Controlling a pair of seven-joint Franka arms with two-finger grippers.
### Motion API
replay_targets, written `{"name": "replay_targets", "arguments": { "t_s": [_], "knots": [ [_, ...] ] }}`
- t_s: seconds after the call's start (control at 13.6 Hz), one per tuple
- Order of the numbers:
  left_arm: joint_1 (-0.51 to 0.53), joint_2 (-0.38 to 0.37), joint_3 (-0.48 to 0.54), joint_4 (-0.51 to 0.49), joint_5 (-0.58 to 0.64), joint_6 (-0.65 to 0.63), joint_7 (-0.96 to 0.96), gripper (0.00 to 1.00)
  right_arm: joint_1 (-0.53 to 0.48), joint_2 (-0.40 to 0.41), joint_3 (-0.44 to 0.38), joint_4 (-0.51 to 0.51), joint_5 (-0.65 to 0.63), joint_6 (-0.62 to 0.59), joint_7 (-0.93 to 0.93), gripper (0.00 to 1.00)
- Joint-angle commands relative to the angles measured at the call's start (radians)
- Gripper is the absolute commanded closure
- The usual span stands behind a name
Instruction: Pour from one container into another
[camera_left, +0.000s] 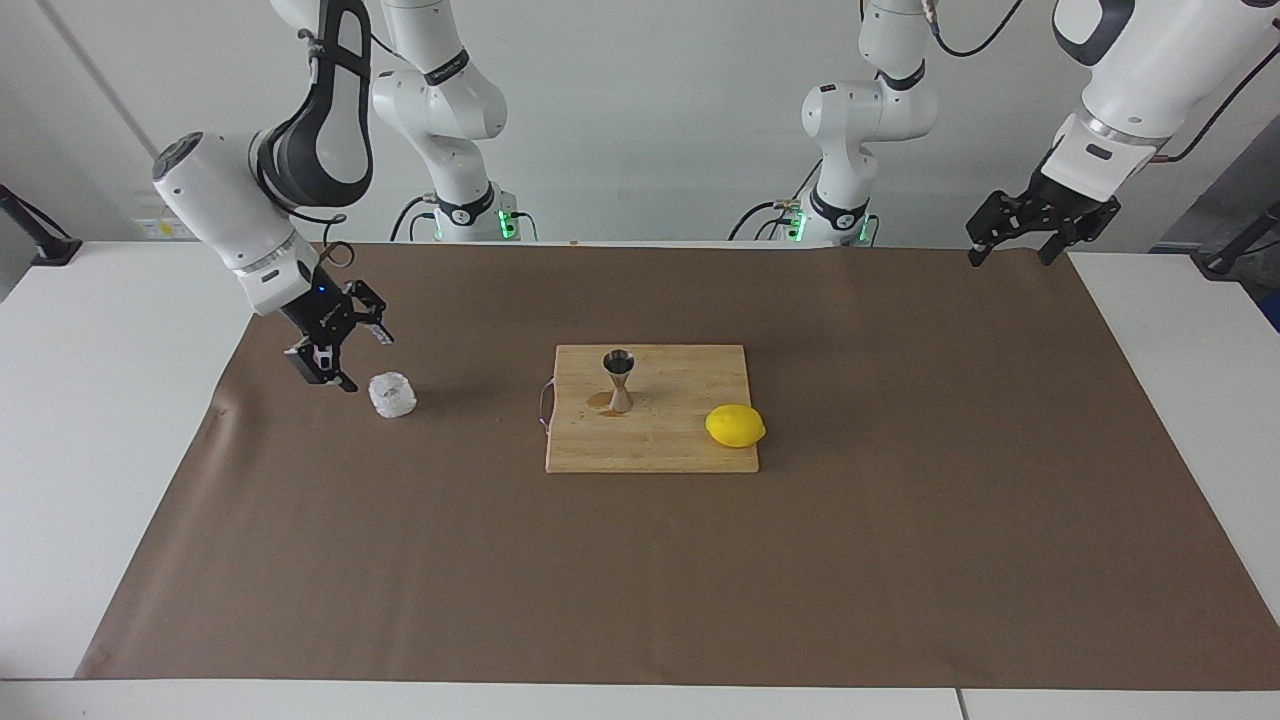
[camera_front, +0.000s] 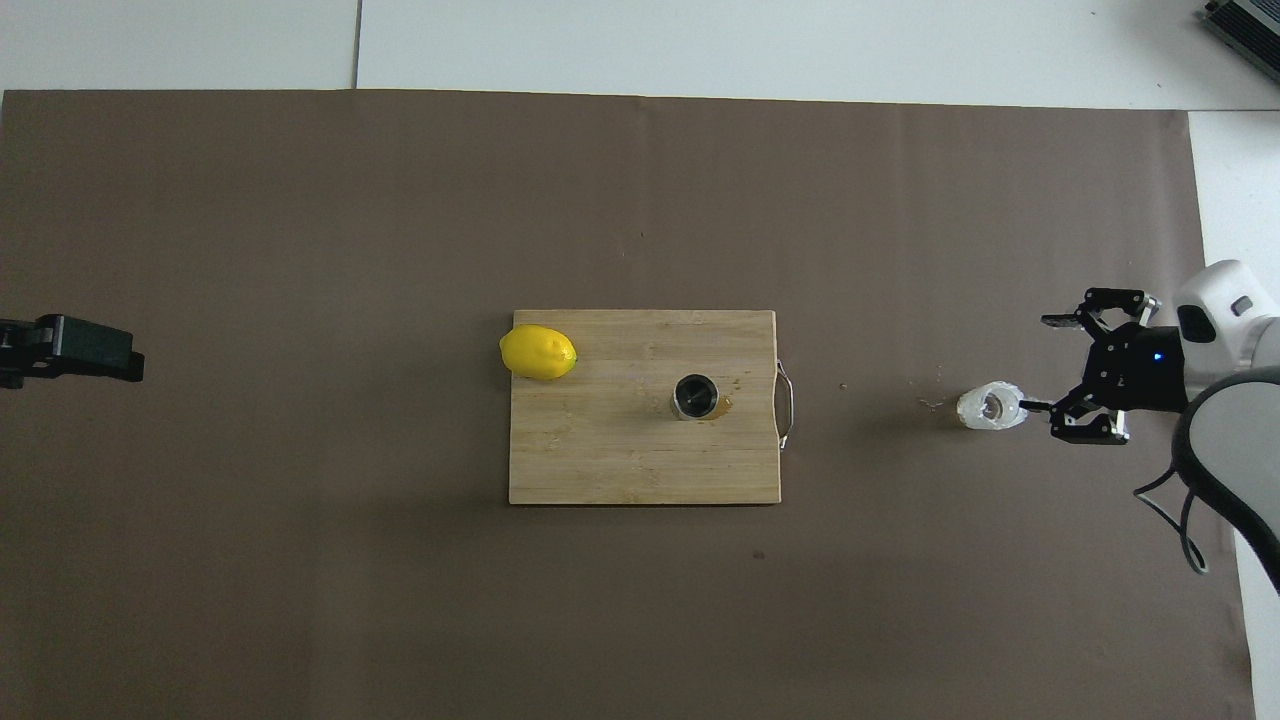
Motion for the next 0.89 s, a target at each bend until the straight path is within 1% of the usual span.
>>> {"name": "replay_targets", "arguments": {
  "t_s": [0.0,0.15,0.3,0.37,0.59,0.81],
  "knots": [
    [0.007,-0.015,-0.007,-0.007,0.016,-0.011,0.002,0.00,0.047,0.001,0.010,0.132,-0.139,-0.116,0.347,0.00],
    [0.007,-0.015,-0.007,-0.007,0.016,-0.013,0.002,0.00,0.106,0.006,0.010,0.231,-0.234,-0.188,0.656,0.00],
    [0.007,-0.015,-0.007,-0.007,0.016,-0.013,0.002,0.00,0.160,0.011,0.010,0.305,-0.323,-0.232,0.901,0.00],
    [0.007,-0.015,-0.007,-0.007,0.016,-0.013,0.002,0.00,0.171,0.015,0.010,0.336,-0.356,-0.245,1.022,0.00],
    [0.007,-0.015,-0.007,-0.007,0.016,-0.013,0.002,0.00,0.173,0.046,0.010,0.432,-0.362,-0.319,1.343,0.00],
    [0.007,-0.015,-0.007,-0.007,0.016,-0.013,0.002,0.00,0.171,0.054,0.010,0.491,-0.377,-0.391,1.585,0.00]
  ]
}}
